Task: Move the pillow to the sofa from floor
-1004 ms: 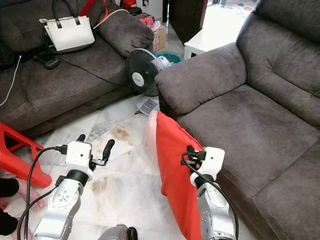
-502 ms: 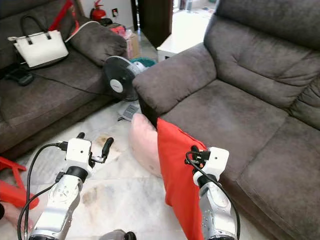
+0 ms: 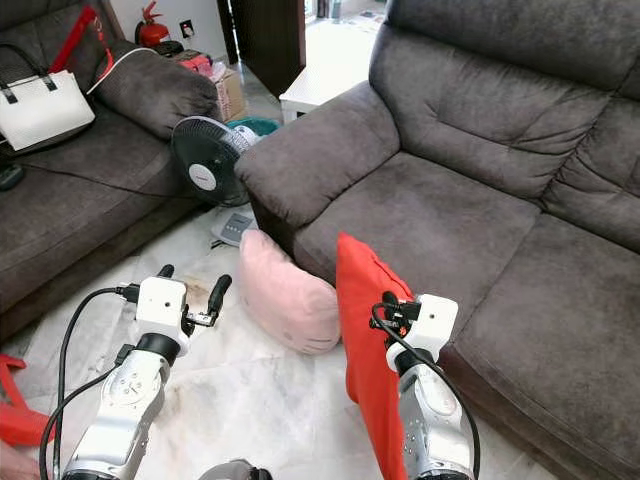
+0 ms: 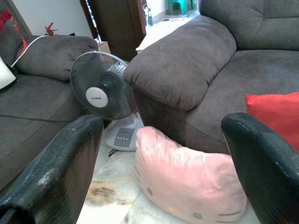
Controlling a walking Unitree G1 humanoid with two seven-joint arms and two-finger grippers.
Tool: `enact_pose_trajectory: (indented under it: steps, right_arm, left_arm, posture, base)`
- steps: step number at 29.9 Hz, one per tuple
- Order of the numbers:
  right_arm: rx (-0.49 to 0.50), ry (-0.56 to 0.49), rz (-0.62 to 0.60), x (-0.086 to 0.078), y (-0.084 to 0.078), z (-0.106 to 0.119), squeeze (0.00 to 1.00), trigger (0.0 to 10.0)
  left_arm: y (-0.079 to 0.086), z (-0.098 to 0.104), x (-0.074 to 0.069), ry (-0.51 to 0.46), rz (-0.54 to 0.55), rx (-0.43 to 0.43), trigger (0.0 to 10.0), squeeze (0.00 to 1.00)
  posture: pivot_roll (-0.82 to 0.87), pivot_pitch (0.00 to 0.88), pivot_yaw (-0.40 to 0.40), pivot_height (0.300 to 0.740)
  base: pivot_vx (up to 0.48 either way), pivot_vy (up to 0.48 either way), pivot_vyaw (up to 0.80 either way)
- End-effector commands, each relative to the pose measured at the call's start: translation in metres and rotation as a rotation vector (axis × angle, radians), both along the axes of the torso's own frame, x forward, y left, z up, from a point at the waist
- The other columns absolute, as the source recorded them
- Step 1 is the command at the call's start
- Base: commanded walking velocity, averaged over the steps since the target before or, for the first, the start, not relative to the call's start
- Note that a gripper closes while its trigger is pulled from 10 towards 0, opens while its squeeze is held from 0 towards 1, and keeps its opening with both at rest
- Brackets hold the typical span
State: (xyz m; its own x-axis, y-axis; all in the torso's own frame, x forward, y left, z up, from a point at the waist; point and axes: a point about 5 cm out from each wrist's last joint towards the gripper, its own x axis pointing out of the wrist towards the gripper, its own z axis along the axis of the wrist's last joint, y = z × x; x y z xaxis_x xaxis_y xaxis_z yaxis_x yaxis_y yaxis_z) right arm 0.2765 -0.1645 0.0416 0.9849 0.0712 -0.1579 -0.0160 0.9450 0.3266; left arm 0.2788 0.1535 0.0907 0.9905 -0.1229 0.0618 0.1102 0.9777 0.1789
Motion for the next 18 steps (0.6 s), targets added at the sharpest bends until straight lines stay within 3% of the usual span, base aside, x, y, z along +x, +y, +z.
enact_pose_trajectory:
  steps: [1, 18]
  right_arm:
    - [-0.011, -0.134, 0.004, 0.0135, 0.0029, 0.0253, 0.00, 10.0]
    - [-0.036, -0.107, -0.055, 0.0139, -0.0054, 0.0225, 0.00, 10.0]
  left_arm:
    - [0.0033, -0.0024, 0.0002, 0.015, 0.007, -0.009, 10.0, 0.00]
    - [0.0028, -0.0024, -0.0002, 0.011, 0.010, -0.006, 10.0, 0.00]
  posture:
    - [0.13, 0.020, 0.007, 0.740]
    - [0.13, 0.040, 0.005, 0.740]
  base:
    - [0.000, 0.262, -0.80]
    - [0.000, 0.000, -0.80]
